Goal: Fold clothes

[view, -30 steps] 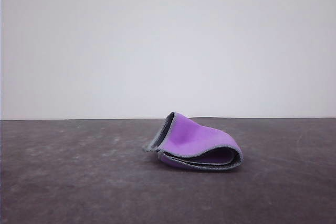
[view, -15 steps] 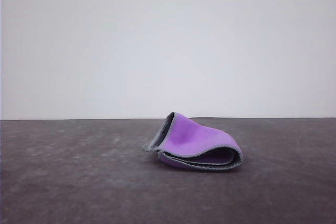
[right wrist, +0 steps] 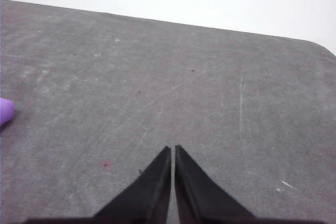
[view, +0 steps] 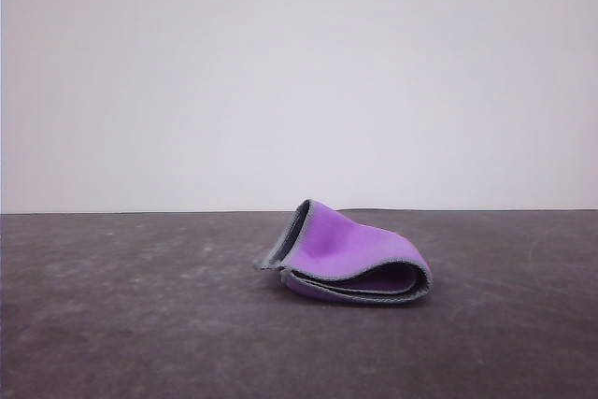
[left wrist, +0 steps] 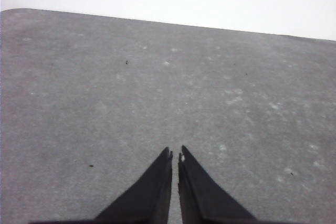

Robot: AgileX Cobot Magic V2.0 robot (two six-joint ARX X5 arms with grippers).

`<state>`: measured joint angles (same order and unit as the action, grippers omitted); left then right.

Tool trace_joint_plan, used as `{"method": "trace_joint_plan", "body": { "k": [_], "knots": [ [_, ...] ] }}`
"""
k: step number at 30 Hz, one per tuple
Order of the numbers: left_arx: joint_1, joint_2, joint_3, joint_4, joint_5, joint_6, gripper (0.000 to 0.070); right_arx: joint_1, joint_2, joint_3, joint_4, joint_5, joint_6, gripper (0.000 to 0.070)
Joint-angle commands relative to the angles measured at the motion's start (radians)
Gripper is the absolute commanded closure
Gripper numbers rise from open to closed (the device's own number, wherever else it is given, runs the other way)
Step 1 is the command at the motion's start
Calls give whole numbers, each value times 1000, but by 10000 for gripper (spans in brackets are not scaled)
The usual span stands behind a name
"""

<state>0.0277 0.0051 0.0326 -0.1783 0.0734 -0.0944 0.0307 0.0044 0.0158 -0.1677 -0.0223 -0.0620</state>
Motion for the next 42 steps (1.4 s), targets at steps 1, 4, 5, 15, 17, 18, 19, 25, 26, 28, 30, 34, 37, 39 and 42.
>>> {"method": "trace_joint_plan", "body": {
  "k": [1, 4, 5, 15, 17, 18, 19, 25, 26, 28, 30, 34, 37, 39, 42],
  "knots": [
    [0, -2, -19, -8, -3, 0, 694, -1, -1, -4, 12, 4, 14, 693],
    [0, -2, -19, -8, -3, 0, 694, -1, -1, -4, 12, 4, 14, 693],
    [0, -2, -19, -8, -3, 0, 694, -1, -1, -4, 12, 4, 14, 693],
    [0, -2, -19, -8, -3, 0, 694, -1, -1, -4, 12, 4, 13, 693],
    [0, -2, -19, -8, -3, 0, 694, -1, -1, -4, 12, 4, 14, 693],
    [0, -2, -19, -8, -3, 0, 694, -1, -1, -4, 12, 4, 13, 693],
    [0, -2, -19, -8, -3, 0, 694, -1, -1, -4, 12, 4, 13, 693],
    [0, -2, -19, -8, -3, 0, 694, -1, -1, -4, 12, 4, 13, 693],
    [0, -2, -19, -8, -3, 0, 694, -1, -1, -4, 12, 4, 14, 693],
    [0, -2, -19, -8, -3, 0, 694, -1, -1, -4, 12, 4, 14, 693],
    [0, -2, -19, -8, -3, 0, 694, -1, -1, -4, 12, 4, 14, 693],
    [0, -2, -19, -8, -3, 0, 694, -1, -1, -4, 12, 4, 14, 693],
    [0, -2, -19, -8, -3, 0, 694, -1, -1, -4, 12, 4, 13, 693],
    [0, -2, -19, -8, -3, 0, 694, -1, -1, -4, 12, 4, 14, 693],
    [0, -2, -19, -8, -3, 0, 694, -1, -1, -4, 12, 4, 14, 693]
  ]
}}
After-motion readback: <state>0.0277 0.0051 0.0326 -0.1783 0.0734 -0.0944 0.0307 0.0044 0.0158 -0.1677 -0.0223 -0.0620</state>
